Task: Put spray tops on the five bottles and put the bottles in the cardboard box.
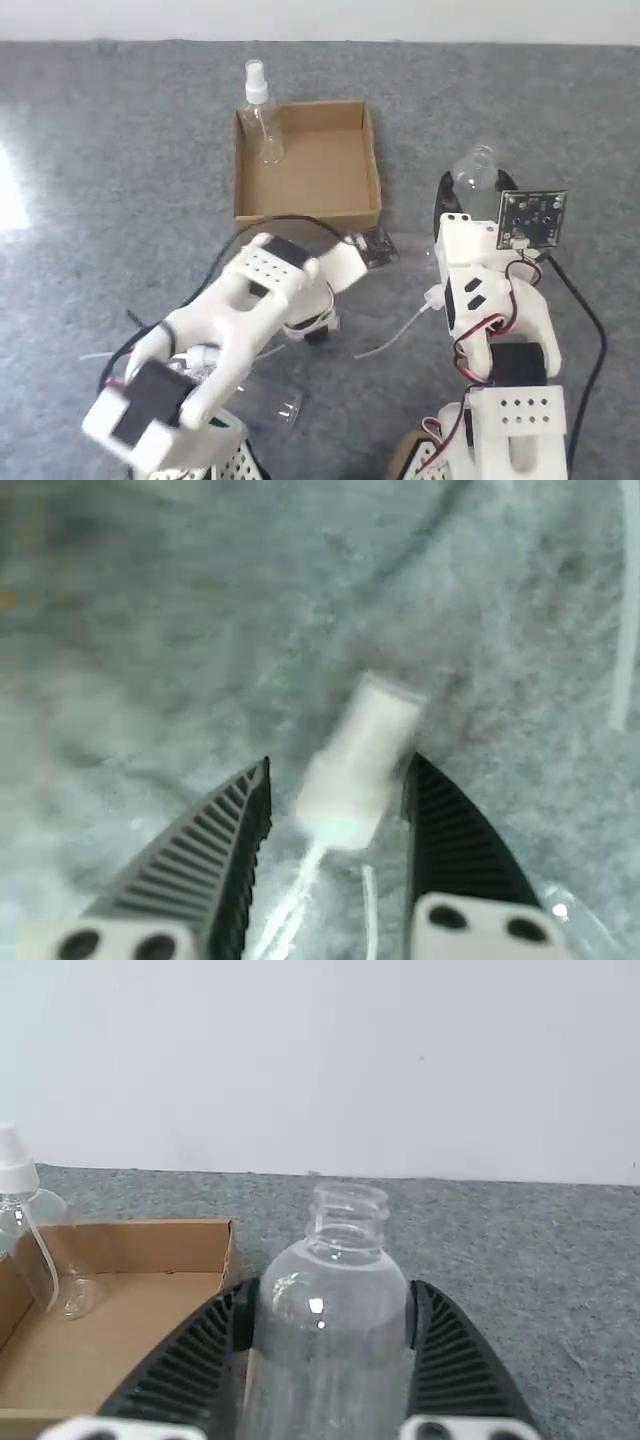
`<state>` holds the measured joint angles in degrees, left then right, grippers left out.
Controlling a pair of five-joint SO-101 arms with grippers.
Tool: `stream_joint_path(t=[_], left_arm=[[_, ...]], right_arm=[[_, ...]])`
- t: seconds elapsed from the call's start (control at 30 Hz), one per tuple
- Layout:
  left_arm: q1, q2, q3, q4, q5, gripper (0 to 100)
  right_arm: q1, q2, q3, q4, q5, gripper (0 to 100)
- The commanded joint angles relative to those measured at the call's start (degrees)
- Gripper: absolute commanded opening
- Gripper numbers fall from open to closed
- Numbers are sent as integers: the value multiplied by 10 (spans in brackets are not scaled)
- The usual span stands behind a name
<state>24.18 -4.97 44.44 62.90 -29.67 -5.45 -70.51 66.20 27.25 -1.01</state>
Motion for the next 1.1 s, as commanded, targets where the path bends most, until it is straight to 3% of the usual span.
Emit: stream_joint_path(t=[0.0, 0.33, 0.5, 0.83, 1.07], left_arm=[[11, 68, -72, 16, -14, 181], [16, 123, -138, 58, -16, 114], [11, 87, -132, 59, -16, 111], [11, -6, -93, 55, -12, 12], [11, -88, -98, 58, 40, 12]], right_arm=[[-3, -12, -7, -17, -2, 90], [-3, -12, -7, -17, -2, 90], [-2, -14, -7, -17, -2, 90], [-3, -13, -7, -17, -2, 90], [0, -13, -7, -17, -2, 90]])
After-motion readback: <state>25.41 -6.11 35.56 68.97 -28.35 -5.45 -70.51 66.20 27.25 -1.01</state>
